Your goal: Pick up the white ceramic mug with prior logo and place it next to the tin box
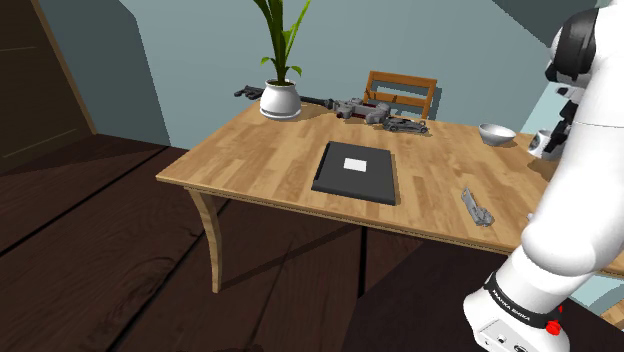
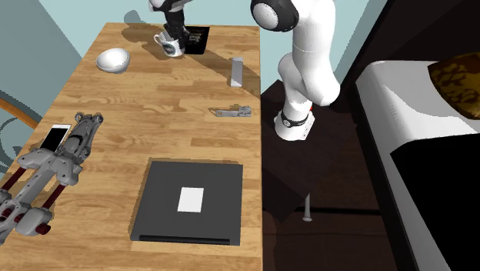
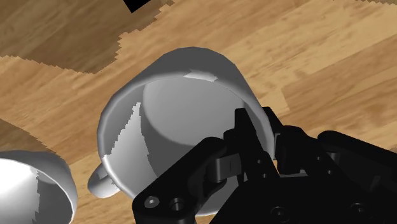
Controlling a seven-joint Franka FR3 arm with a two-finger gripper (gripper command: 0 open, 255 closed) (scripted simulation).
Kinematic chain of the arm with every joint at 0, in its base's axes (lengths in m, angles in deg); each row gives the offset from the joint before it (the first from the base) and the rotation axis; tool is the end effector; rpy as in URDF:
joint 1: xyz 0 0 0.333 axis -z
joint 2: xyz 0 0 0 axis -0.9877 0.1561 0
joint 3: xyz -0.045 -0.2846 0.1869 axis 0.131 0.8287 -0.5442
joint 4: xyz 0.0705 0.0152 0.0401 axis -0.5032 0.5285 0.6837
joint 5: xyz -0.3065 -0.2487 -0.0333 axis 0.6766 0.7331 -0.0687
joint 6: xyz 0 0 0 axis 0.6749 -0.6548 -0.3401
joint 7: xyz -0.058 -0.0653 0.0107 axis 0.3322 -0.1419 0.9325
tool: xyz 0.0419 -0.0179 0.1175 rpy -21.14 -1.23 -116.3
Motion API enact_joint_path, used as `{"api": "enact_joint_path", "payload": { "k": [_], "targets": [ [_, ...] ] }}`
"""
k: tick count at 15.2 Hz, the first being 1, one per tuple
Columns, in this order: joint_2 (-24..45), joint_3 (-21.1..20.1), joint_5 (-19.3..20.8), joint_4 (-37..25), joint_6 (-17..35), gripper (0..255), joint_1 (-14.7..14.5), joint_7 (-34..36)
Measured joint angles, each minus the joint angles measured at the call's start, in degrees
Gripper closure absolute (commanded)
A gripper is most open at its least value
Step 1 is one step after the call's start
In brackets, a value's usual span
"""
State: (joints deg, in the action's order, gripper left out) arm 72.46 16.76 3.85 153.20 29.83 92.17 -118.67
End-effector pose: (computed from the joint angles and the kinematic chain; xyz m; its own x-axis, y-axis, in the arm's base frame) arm 0.1377 -0.5763 0.4455 0.9761 0.2126 0.0451 0.2106 -0.9765 0.0454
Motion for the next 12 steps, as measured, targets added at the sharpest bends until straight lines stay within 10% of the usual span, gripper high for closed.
{"api": "enact_joint_path", "payload": {
  "k": [12],
  "targets": [
    [4.9,-5.1,-6.3,4.9,7.0,255,4.4,-4.3]
  ]
}}
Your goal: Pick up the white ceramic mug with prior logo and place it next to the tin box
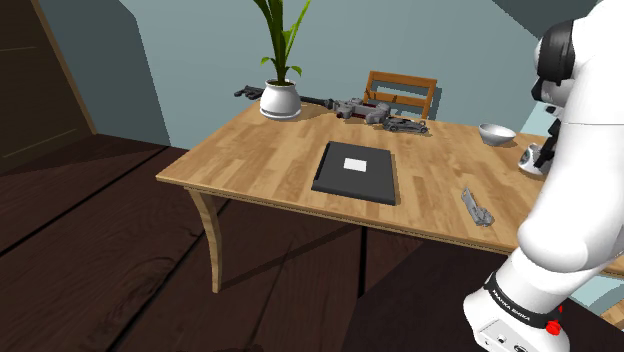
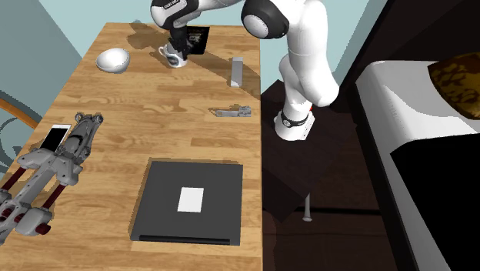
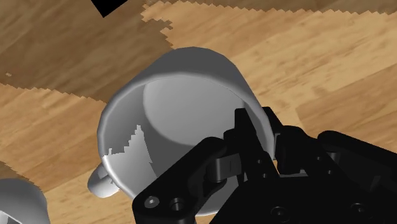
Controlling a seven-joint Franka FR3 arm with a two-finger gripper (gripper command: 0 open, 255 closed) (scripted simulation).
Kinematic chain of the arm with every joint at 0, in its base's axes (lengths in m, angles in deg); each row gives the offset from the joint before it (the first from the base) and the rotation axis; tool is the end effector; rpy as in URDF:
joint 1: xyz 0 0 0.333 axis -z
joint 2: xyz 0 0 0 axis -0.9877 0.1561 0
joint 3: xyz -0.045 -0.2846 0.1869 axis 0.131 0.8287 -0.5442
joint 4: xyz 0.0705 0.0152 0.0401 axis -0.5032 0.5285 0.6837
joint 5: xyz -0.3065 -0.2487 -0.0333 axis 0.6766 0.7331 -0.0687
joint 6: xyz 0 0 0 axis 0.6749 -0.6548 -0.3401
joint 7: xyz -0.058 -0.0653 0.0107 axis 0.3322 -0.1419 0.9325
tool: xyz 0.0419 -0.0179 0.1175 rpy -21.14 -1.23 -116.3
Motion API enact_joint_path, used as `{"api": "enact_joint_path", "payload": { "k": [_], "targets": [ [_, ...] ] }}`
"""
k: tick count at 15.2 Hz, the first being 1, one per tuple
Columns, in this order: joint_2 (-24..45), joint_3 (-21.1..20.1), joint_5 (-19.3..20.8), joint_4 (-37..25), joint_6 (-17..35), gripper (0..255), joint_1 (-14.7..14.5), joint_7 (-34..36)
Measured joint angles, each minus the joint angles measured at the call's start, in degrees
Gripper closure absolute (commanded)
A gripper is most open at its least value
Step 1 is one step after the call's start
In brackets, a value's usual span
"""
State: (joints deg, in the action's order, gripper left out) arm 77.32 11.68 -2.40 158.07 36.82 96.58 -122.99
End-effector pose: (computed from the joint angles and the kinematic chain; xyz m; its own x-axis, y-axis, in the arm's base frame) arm 0.1397 -0.5758 0.3817 0.9761 0.2127 0.0453 0.2107 -0.9765 0.0454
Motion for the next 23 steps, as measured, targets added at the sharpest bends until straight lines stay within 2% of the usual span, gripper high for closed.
{"api": "enact_joint_path", "payload": {
  "k": [6,11,12,18,23],
  "targets": [
    [2.6,-2.8,-3.2,1.2,2.7,255,2.5,-2.1],
    [2.9,-3.1,-3.6,1.3,2.9,255,2.8,-2.4],
    [2.9,-3.1,-3.6,1.3,2.9,0,2.8,-2.4],
    [2.9,-3.1,-3.6,1.3,2.9,0,2.8,-2.4],
    [-1.6,1.8,1.9,-0.6,-1.4,0,-1.4,1.0]
  ]
}}
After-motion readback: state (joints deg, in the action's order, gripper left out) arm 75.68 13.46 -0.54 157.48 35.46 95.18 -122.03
